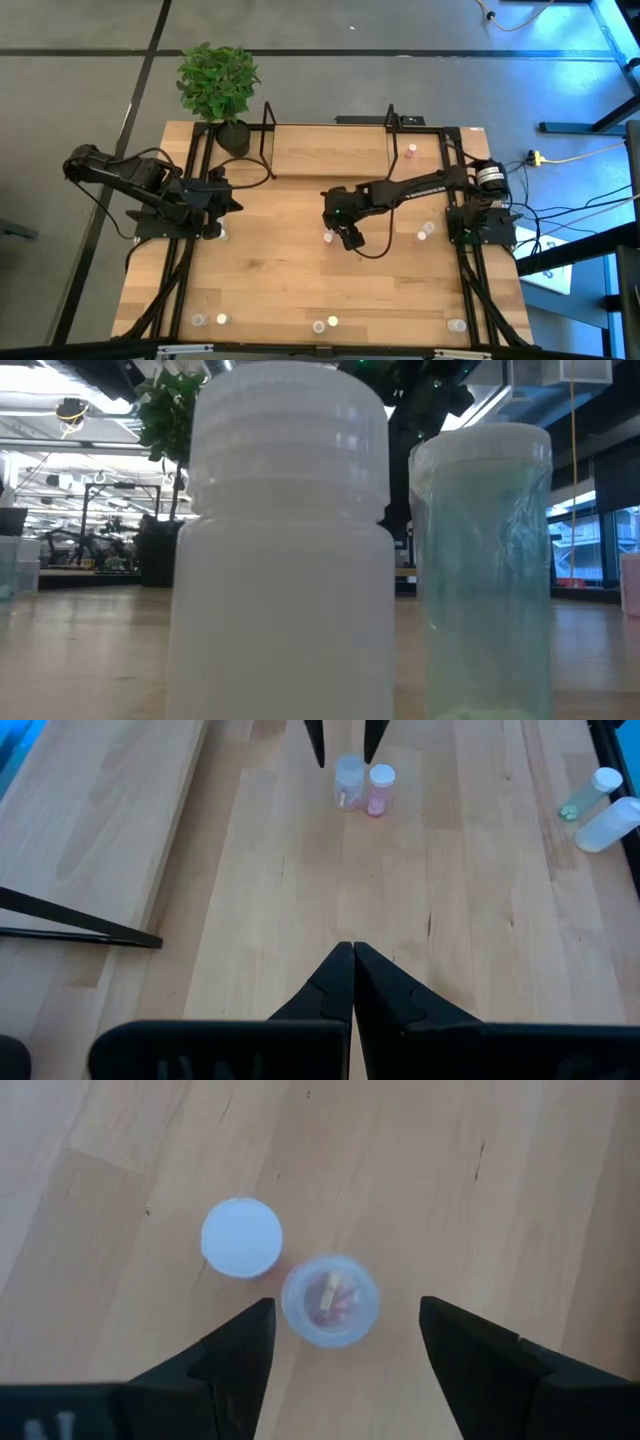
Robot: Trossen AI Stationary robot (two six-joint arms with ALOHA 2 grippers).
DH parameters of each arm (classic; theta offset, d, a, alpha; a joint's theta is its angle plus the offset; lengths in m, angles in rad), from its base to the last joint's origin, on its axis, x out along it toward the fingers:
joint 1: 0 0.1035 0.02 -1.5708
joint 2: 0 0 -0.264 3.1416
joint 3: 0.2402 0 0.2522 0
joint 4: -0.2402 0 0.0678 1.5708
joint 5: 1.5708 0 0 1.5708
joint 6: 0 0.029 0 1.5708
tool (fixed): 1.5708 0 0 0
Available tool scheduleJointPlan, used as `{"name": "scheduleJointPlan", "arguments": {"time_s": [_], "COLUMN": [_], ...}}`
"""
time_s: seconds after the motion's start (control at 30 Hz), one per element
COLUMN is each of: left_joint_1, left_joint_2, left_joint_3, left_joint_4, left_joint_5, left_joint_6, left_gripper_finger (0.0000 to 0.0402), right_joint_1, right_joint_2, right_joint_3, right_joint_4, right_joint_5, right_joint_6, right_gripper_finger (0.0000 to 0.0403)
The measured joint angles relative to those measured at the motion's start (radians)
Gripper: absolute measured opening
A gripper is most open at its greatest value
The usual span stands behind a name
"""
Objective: Pick and place medicine bottles onto shelf by color
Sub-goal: Put the top right transparent medicine bottle on the shelf
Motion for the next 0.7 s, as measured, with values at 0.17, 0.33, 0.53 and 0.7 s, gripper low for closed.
{"name": "scheduleJointPlan", "arguments": {"time_s": [0.17,0.33,0.53,0.7], "left_joint_1": [0.0,0.0,0.0,0.0], "left_joint_2": [0.0,0.0,0.0,0.0], "left_joint_3": [0.0,0.0,0.0,0.0], "left_joint_4": [0.0,0.0,0.0,0.0], "left_joint_5": [0.0,0.0,0.0,0.0], "left_joint_6": [0.0,0.0,0.007,0.007], "left_gripper_finger": [0.0,0.0,0.0,0.0], "right_joint_1": [0.0,0.0,0.0,0.0], "right_joint_2": [0.02,0.024,0.024,0.024], "right_joint_3": [-0.005,-0.005,-0.005,-0.005], "right_joint_4": [0.018,0.033,0.032,0.035], "right_joint_5": [-0.006,-0.007,-0.008,-0.018], "right_joint_6": [0.0,0.002,0.005,0.02], "right_gripper_finger": [0.0251,0.0251,0.0251,0.0251]}}
